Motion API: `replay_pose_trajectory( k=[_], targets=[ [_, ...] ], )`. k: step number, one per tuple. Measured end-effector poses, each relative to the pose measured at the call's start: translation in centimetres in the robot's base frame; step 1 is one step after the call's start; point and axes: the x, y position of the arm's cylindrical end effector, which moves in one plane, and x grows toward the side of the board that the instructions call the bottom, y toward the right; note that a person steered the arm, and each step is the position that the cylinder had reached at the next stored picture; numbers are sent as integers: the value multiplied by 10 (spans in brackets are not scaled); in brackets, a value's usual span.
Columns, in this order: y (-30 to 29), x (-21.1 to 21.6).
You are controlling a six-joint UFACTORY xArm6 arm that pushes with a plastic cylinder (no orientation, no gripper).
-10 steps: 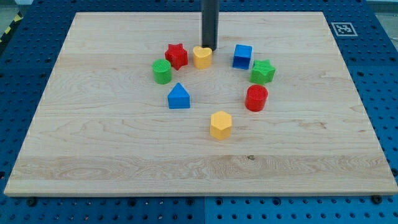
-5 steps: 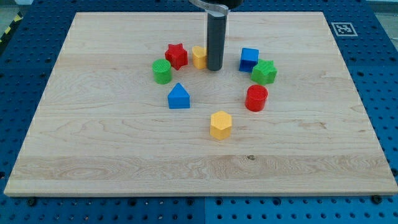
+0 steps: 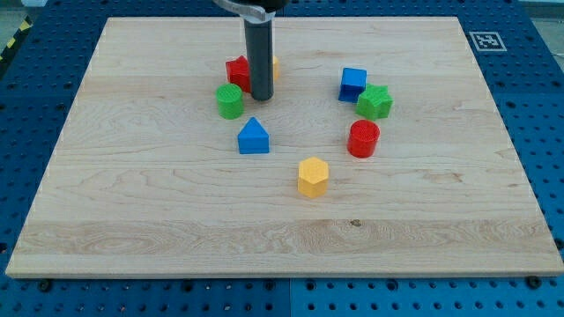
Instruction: Move the red star diagonal top left to the blue triangle
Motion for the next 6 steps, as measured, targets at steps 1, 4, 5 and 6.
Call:
replay_pose_trajectory(
  k=[1, 4, 5, 6],
  targets=[
    [-32, -8],
    [-70, -21],
    [-70, 1],
    [-67, 7]
  ],
)
